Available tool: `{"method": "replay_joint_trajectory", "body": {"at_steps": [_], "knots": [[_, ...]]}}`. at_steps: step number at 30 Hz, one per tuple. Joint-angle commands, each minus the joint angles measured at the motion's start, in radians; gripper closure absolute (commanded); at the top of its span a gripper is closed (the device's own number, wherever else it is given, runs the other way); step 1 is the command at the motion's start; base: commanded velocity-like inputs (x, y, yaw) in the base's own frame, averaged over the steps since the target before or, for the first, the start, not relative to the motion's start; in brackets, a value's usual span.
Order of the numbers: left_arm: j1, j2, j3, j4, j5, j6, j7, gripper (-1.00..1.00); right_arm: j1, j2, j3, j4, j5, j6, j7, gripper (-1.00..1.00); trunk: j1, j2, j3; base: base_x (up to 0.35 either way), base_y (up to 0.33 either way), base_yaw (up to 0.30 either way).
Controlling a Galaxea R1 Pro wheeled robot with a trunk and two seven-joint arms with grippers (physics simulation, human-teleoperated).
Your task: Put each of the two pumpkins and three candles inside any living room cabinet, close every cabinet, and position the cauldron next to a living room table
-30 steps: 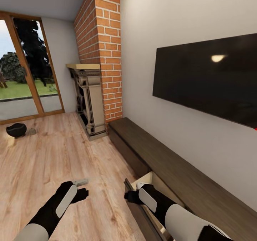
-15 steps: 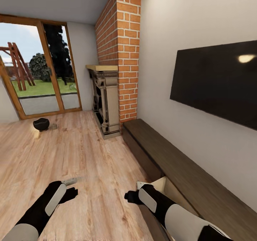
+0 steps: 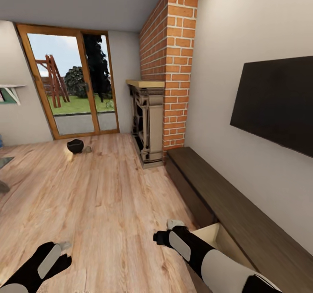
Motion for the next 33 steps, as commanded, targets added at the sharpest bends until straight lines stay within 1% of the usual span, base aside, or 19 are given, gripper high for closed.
{"method": "replay_joint_trajectory", "body": {"at_steps": [1,3,4,7,9,10,11,12,13,14,16,17,19,20,24,29,33], "knots": [[0.0,0.001,-0.002,0.032,0.01,-0.023,0.008,-1.0,-0.001,0.0,0.009,-0.001,0.001,-0.015,-0.008,-1.0,0.0,-0.001,-0.001,0.0,0.0,0.288],[0.001,0.002,-0.003,0.089,0.007,-0.092,0.008,-1.0,0.004,0.0,0.009,0.005,0.02,-0.038,-0.007,-1.0,0.0,-0.001,-0.001,0.0,0.0,0.288],[0.001,0.002,-0.005,0.1,0.004,-0.112,0.007,-1.0,0.009,0.0,0.01,0.007,0.025,-0.043,-0.007,-1.0,0.0,-0.001,-0.001,0.0,0.0,0.288],[0.001,-0.002,-0.01,0.115,0.003,-0.137,0.007,-1.0,0.025,0.0,0.01,0.008,0.031,-0.05,-0.006,-1.0,0.0,-0.001,-0.001,0.0,0.0,0.288],[0.001,-0.01,-0.012,0.128,0.004,-0.146,0.007,-1.0,0.037,-0.001,0.01,0.009,0.033,-0.053,-0.006,-1.0,0.0,-0.001,-0.001,0.0,0.0,0.288],[0.002,-0.015,-0.012,0.143,0.005,-0.155,0.007,-1.0,0.043,-0.001,0.01,0.01,0.034,-0.057,-0.006,-1.0,0.0,-0.001,-0.001,0.0,0.0,0.288],[0.001,-0.028,-0.013,0.169,0.005,-0.185,0.001,-1.0,0.052,-0.001,0.01,0.011,0.034,-0.072,-0.005,-1.0,0.0,-0.001,-0.001,0.0,0.0,0.288],[0.002,-0.033,-0.013,0.176,0.004,-0.2,-0.005,-1.0,0.055,-0.001,0.01,0.011,0.034,-0.079,-0.004,-1.0,0.0,-0.001,-0.001,0.0,0.0,0.288],[0.002,-0.045,-0.013,0.191,0.003,-0.245,-0.032,-1.0,0.06,-0.001,0.01,0.012,0.033,-0.1,-0.003,-1.0,0.0,-0.001,-0.001,0.0,0.0,0.288],[0.002,-0.048,-0.013,0.196,0.003,-0.258,-0.044,-1.0,0.061,-0.001,0.01,0.012,0.033,-0.105,-0.003,-1.0,0.0,-0.001,-0.001,0.0,0.0,0.288],[0.002,-0.055,-0.016,0.221,0.0,-0.29,-0.091,-1.0,0.063,-0.001,0.011,0.012,0.032,-0.118,-0.003,-1.0,0.0,-0.001,-0.001,0.0,0.0,0.288],[0.001,-0.056,-0.018,0.234,-0.003,-0.299,-0.112,-1.0,0.064,-0.001,0.012,0.012,0.032,-0.121,-0.003,-1.0,0.0,-0.001,-0.001,0.0,0.0,0.288],[0.001,-0.059,-0.021,0.251,-0.005,-0.31,-0.144,-1.0,0.065,-0.001,0.029,0.012,0.031,-0.125,-0.004,-1.0,0.0,-0.001,-0.001,0.0,0.0,0.288],[0.001,-0.059,-0.021,0.254,-0.005,-0.312,-0.151,-1.0,0.065,-0.001,0.036,0.012,0.031,-0.126,-0.005,-1.0,0.0,-0.001,-0.001,0.0,0.0,0.288],[0.002,-0.059,-0.022,0.258,-0.006,-0.319,-0.16,-1.0,0.065,-0.001,0.049,0.012,0.03,-0.128,-0.008,-1.0,0.0,-0.001,-0.001,-0.002,0.001,0.288],[0.003,-0.059,-0.022,0.281,-0.006,-0.335,-0.167,-1.0,0.065,-0.001,0.051,0.013,0.03,-0.129,-0.006,-1.0,0.0,-0.001,-0.001,-0.031,0.061,0.288],[0.003,-0.06,-0.022,0.294,-0.006,-0.378,-0.168,-1.0,0.068,-0.001,0.051,0.014,0.03,-0.131,-0.003,-1.0,0.0,-0.001,-0.001,-0.005,0.06,0.288]]}}
